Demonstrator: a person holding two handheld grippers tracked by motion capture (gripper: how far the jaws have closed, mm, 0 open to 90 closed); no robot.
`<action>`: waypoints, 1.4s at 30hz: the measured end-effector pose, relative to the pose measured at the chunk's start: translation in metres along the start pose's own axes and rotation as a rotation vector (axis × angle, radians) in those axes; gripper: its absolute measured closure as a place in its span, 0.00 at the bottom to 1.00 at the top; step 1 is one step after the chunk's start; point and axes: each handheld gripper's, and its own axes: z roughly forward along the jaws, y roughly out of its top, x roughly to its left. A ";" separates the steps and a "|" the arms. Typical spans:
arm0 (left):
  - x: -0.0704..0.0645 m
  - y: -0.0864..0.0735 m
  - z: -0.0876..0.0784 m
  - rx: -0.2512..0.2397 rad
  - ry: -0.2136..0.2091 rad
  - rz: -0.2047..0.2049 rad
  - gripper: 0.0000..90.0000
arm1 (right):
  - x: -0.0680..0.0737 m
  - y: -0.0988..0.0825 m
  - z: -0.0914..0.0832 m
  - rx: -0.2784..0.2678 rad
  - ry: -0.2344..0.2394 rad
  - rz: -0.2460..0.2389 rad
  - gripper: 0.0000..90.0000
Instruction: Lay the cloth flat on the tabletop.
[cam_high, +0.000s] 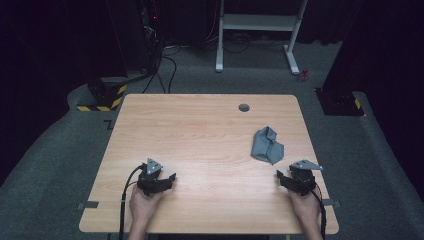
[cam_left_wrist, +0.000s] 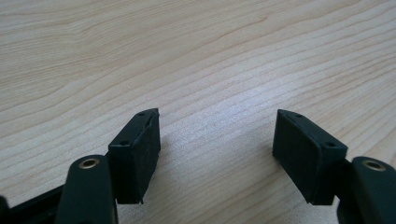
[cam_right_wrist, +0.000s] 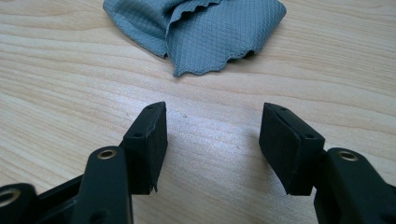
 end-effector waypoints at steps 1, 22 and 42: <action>0.000 0.000 0.000 -0.001 -0.002 -0.003 0.37 | 0.000 0.000 0.000 -0.001 -0.001 -0.003 0.47; 0.000 0.000 0.000 0.003 0.010 -0.003 0.36 | 0.003 -0.001 -0.001 -0.001 -0.013 0.005 0.47; 0.000 0.000 0.000 0.005 0.008 0.004 0.35 | 0.005 0.001 -0.003 -0.018 0.011 0.017 0.47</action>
